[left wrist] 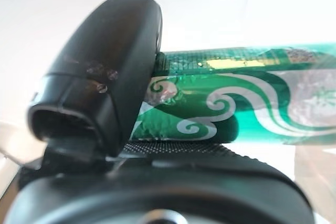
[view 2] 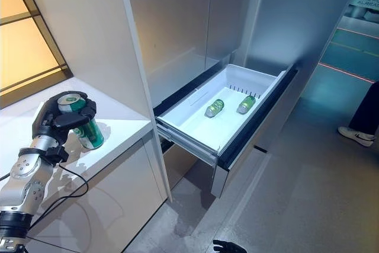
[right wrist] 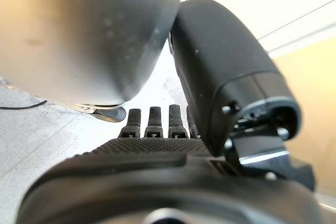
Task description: Put drinks into fridge and close the fridge
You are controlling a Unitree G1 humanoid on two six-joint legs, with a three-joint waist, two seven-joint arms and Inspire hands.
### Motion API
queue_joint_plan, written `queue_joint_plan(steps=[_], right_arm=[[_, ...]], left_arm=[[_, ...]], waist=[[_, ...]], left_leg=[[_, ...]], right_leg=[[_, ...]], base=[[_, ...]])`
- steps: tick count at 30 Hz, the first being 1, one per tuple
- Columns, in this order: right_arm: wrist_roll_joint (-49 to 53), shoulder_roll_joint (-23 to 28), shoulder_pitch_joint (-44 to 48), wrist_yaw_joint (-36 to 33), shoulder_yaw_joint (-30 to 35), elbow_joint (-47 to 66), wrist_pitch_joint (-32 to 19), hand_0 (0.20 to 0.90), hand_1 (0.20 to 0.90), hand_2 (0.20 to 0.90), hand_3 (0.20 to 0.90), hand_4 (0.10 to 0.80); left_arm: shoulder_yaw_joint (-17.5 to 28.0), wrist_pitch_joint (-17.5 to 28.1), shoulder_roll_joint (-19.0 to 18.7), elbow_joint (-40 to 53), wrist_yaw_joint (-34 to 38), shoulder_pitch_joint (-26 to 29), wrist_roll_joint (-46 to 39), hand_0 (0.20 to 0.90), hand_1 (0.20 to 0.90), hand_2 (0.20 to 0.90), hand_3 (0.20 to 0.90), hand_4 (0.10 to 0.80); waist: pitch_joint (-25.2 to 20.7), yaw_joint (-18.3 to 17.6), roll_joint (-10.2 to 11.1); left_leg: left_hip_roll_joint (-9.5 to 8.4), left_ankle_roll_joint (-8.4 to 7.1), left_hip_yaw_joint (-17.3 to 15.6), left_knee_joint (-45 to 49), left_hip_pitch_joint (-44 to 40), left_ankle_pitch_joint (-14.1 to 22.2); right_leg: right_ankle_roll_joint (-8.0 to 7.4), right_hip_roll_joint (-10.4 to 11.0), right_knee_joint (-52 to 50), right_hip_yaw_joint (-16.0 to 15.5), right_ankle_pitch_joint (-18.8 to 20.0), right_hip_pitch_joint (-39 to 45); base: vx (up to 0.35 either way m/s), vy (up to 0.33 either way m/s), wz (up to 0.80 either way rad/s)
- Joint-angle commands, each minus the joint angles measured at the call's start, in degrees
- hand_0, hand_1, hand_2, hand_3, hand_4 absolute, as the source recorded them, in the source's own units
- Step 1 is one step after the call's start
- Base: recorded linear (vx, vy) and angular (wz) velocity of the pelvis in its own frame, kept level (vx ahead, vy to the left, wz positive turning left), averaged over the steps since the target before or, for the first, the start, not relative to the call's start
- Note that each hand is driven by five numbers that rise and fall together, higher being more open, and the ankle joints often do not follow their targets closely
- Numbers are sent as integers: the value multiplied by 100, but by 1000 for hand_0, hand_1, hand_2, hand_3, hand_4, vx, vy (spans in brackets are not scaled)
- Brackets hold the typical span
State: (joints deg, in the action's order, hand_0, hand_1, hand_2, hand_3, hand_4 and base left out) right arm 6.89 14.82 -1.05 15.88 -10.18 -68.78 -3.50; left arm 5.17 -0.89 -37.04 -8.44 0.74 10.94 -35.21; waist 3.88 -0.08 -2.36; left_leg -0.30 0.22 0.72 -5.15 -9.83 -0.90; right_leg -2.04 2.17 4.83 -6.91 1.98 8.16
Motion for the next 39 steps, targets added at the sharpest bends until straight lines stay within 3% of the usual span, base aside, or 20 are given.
queue_joint_plan(steps=[1, 5, 8, 16, 23, 31, 39], right_arm=[[-117, 238, 18, -44, -172, -83, -405, 900, 900, 900, 900, 800], [86, 292, 87, -81, -317, 516, -663, 900, 900, 900, 900, 800], [230, 296, 105, -103, -502, 1867, -661, 900, 900, 900, 900, 800], [426, 255, -101, 224, -878, 4433, -407, 900, 900, 900, 900, 800], [944, 667, 111, 946, -732, 6178, -67, 900, 900, 900, 900, 800], [2336, 1105, 835, 997, -486, 7863, 185, 900, 900, 900, 900, 800], [3183, 1137, 1333, 1106, -585, 8402, 602, 900, 900, 900, 900, 800]], left_arm=[[142, 528, -557, 107, -135, 1224, -1, 300, 300, 300, 200, 100], [72, 672, -547, 473, -408, 1292, -708, 300, 300, 300, 200, 100], [-43, 743, -325, 1038, -905, 1354, -1669, 300, 300, 300, 200, 100], [-493, 1354, -158, 1539, -1632, 1393, -1954, 300, 300, 300, 200, 100], [-517, 1947, -200, 1975, -2549, 828, -2325, 300, 300, 300, 200, 100], [-690, 1957, -30, 2342, -3176, 477, -2267, 300, 300, 300, 200, 100], [-1016, 1587, -2, 2433, -3289, 670, -2109, 300, 300, 300, 200, 100]], waist=[[-24, -12, -72], [-16, 5, -56], [-16, -15, -38], [-29, -109, -2], [-64, -110, -10], [-58, -76, 10], [-110, -60, 44]], left_leg=[[-349, 182, -166, 302, 2, 710], [-341, 172, -158, 315, -1, 707], [-328, 160, -142, 331, 23, 691], [-333, 148, -101, 275, 27, 634], [-318, 143, -95, 213, 28, 541], [-321, 166, -98, 270, 69, 525], [-338, 166, -107, 324, 159, 480]], right_leg=[[-169, -224, -795, 197, -965, -116], [-164, -225, -772, 179, -946, -93], [-153, -221, -782, 174, -947, -103], [-158, -200, -783, 150, -945, -126], [-143, -222, -752, 184, -897, -138], [-116, -233, -771, 225, -844, -177], [-100, -226, -744, 202, -753, -233]], base=[[0, 0, 0], [0, 0, 0], [0, 0, 0], [-12, -9, -2], [0, 0, 0], [-5, -1, -1], [-13, -5, -6]])
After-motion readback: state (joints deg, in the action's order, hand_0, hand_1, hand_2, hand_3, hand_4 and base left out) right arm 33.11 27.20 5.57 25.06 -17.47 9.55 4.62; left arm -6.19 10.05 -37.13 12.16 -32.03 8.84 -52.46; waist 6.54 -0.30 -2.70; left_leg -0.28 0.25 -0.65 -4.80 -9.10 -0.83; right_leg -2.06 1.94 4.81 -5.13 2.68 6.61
